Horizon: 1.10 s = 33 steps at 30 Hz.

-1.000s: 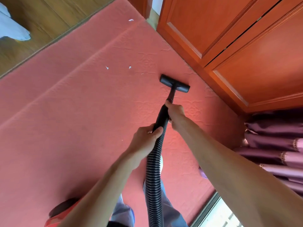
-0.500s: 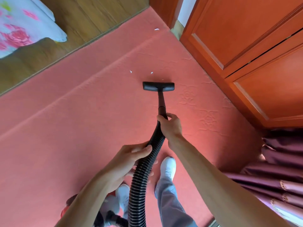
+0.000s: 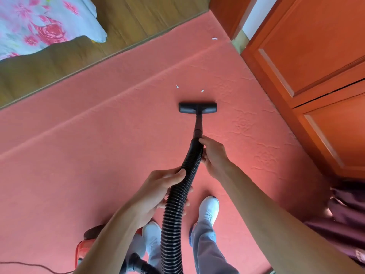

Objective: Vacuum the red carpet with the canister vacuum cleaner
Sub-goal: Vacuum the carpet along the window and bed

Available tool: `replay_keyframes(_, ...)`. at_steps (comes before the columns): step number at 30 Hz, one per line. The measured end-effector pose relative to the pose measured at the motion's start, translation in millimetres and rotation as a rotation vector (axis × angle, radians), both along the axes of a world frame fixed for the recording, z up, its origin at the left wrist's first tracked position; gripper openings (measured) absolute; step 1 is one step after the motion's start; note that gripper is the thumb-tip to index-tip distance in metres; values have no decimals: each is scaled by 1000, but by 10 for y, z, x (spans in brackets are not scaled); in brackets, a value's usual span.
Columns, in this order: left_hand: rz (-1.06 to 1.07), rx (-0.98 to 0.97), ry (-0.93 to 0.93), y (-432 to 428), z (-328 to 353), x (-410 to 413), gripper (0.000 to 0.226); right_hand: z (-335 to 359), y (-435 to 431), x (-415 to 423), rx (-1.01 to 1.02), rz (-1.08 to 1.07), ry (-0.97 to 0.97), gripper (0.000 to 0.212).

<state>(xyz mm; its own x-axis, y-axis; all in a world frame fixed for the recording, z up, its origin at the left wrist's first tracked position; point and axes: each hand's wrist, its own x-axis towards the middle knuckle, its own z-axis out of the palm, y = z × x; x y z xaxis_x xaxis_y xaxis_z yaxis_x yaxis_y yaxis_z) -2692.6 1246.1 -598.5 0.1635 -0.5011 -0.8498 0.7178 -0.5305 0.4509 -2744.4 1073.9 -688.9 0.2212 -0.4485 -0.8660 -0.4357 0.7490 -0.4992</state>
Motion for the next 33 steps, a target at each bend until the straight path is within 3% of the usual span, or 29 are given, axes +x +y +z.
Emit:
replay_keyframes(4, 46, 35, -51, -245, -110, 72, 23, -77, -219, 257, 36, -29, 39, 11)
replay_keyframes(10, 61, 45, -133, -607, -280, 216, 20, -189, -619, 554, 193, -31, -31, 29)
replay_keyframes(14, 22, 34, -107, -571, -198, 248, 22, -153, -706, 456, 295, -42, -69, 24)
replay_keyframes(19, -43, -11, -46, -609, 48, 283, 25, -63, -740, 203, 335, -44, -64, 33)
replay_keyframes(26, 76, 18, -100, -1051, -80, 435, 22, -84, -976, 676, 179, -7, -56, 23)
replay_keyframes(33, 89, -24, -116, -1046, -92, 650, 21, -153, -1016, 878, 127, -74, -114, 50)
